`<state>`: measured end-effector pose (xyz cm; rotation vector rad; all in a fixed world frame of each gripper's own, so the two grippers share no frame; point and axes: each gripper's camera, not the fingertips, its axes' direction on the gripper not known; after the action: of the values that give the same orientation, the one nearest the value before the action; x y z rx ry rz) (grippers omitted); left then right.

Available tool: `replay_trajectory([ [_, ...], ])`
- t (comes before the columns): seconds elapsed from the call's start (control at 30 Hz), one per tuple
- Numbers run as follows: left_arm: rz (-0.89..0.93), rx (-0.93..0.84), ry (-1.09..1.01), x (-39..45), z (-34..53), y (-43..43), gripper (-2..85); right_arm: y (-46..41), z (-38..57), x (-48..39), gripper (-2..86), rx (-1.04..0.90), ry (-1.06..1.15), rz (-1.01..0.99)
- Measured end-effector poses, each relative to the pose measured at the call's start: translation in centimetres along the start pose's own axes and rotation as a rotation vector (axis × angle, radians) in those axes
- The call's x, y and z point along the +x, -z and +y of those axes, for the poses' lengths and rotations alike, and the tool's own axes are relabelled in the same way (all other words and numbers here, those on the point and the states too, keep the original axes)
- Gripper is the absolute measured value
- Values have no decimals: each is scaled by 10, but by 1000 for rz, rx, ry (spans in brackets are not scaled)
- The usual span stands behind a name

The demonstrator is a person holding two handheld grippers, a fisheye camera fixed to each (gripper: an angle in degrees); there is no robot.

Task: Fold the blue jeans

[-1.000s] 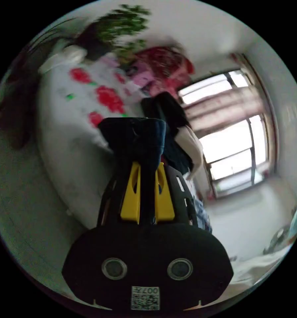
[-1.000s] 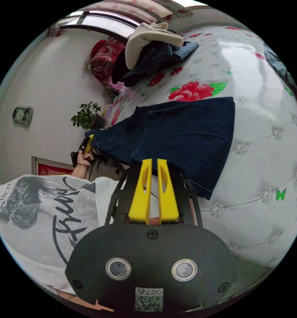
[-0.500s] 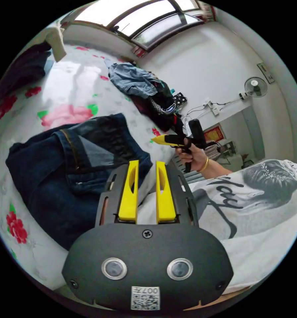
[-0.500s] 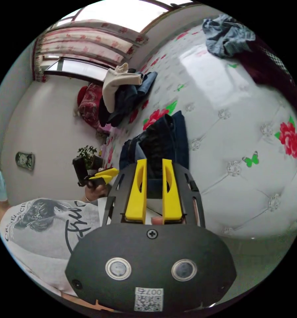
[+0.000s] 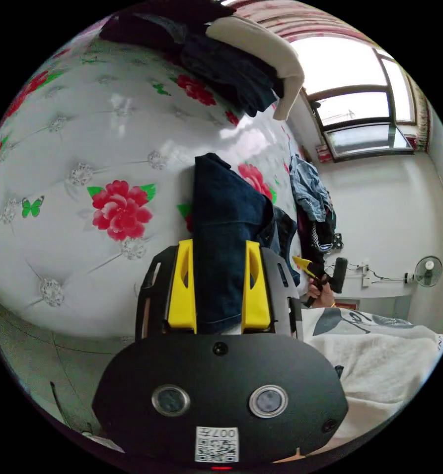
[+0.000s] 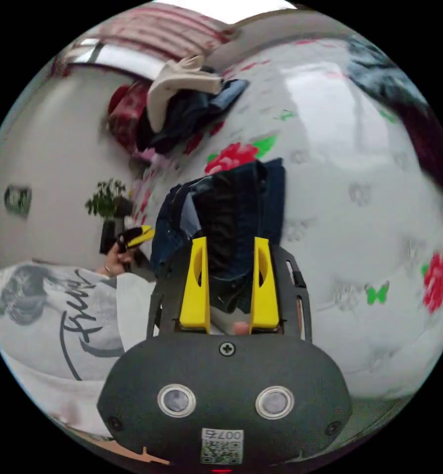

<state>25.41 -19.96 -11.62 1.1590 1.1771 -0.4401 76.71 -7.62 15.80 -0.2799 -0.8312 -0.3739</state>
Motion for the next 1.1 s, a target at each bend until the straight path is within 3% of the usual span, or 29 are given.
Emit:
replay_trajectory([
  [0.17, -34, -65, -16, -6, -23, -36, 145, -61, -33, -126, 109, -164, 555, 167],
  [0.33, -89, -106, -19, -19, -41, -57, 139, -146, -38, -177, 95, -419, 829, 409],
  [0.4, -115, -122, -22, -24, -45, -61, 135, -147, -43, -179, 69, -436, 824, 402],
  [0.5, -128, -127, -43, -33, -49, -66, 134, -94, -65, -170, 15, -251, 674, 250],
  [0.67, -85, -130, -21, -57, -59, -72, 134, -8, -103, -83, 5, -13, 180, 141],
  [0.7, -76, -134, -16, -62, -62, -73, 134, -2, -102, -79, 6, 9, 172, 106],
  [0.8, -81, -147, -31, -69, -69, -75, 133, -3, -91, -105, 21, -21, 318, 48],
  [0.97, -88, -151, -31, -81, -78, -77, 133, -93, -48, -188, 43, -363, 699, 208],
  [1.03, -93, -153, -37, -87, -80, -77, 133, -117, -41, -193, 36, -461, 733, 324],
  [1.1, -99, -154, -45, -91, -82, -76, 133, -108, -47, -193, 27, -434, 714, 314],
])
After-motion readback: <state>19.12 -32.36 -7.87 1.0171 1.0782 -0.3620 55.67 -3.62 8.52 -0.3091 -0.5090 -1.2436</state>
